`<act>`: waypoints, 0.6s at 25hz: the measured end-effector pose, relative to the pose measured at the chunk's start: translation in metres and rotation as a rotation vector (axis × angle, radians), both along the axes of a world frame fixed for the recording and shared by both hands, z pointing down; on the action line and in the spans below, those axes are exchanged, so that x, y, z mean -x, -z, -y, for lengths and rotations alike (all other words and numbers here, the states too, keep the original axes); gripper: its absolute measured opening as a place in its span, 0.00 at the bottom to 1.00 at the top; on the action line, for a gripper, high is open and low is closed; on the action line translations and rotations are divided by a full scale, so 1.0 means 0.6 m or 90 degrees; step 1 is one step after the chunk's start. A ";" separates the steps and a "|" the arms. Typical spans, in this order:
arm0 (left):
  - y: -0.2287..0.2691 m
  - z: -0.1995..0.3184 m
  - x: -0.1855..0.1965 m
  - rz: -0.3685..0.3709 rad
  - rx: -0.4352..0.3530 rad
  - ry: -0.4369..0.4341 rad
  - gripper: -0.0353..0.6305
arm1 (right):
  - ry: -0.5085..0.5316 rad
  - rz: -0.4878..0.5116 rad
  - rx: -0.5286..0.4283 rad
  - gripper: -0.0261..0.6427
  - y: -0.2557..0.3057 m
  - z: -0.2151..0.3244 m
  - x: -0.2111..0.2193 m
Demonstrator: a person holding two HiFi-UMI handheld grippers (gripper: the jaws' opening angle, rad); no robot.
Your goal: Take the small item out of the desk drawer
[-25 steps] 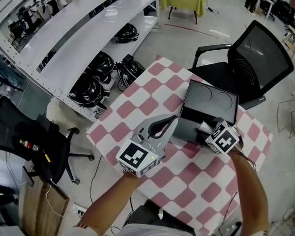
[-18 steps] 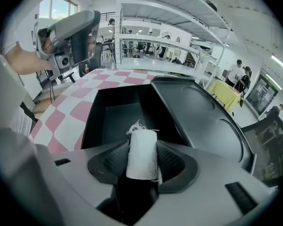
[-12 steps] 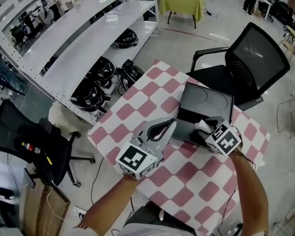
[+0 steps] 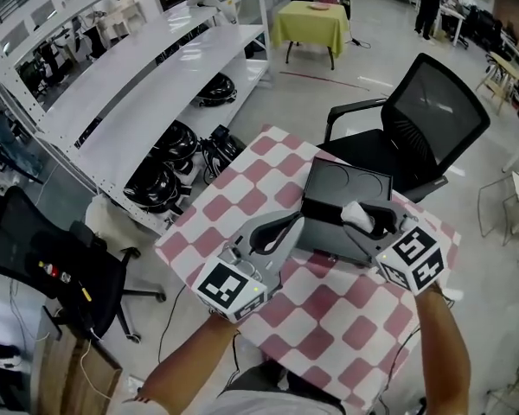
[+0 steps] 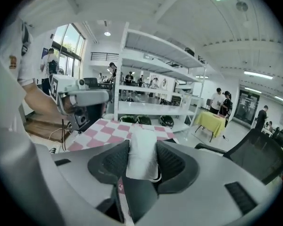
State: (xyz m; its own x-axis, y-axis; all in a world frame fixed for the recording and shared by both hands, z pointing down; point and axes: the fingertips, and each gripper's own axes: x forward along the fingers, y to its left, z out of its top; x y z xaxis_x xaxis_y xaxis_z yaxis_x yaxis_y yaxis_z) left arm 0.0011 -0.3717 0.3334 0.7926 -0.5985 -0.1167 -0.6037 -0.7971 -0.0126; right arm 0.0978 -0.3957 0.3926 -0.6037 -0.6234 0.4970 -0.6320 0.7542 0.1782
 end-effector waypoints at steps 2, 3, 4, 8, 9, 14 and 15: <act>0.019 -0.014 -0.004 -0.004 -0.010 -0.006 0.07 | 0.001 0.021 -0.030 0.31 0.037 -0.021 0.004; 0.028 -0.020 -0.004 -0.007 -0.015 -0.008 0.07 | 0.001 0.032 -0.043 0.31 0.055 -0.032 0.006; 0.037 -0.027 -0.005 -0.009 -0.019 -0.010 0.07 | 0.001 0.044 -0.056 0.31 0.071 -0.043 0.008; 0.069 -0.053 -0.003 -0.019 -0.035 -0.017 0.07 | 0.004 0.086 -0.101 0.31 0.129 -0.089 0.019; 0.076 -0.058 -0.003 -0.021 -0.038 -0.019 0.07 | 0.004 0.099 -0.112 0.31 0.141 -0.100 0.020; 0.108 -0.085 -0.013 -0.032 -0.054 -0.032 0.08 | 0.000 0.173 -0.162 0.31 0.196 -0.152 0.019; 0.114 -0.092 -0.015 -0.034 -0.056 -0.036 0.07 | 0.000 0.188 -0.171 0.31 0.205 -0.162 0.018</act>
State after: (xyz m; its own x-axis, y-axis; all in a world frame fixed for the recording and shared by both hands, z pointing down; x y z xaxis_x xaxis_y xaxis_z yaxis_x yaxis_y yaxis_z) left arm 0.0103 -0.3165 0.2651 0.8157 -0.5389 -0.2102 -0.5600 -0.8267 -0.0536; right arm 0.0869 -0.2984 0.2694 -0.6959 -0.7079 0.1211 -0.6861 0.7051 0.1790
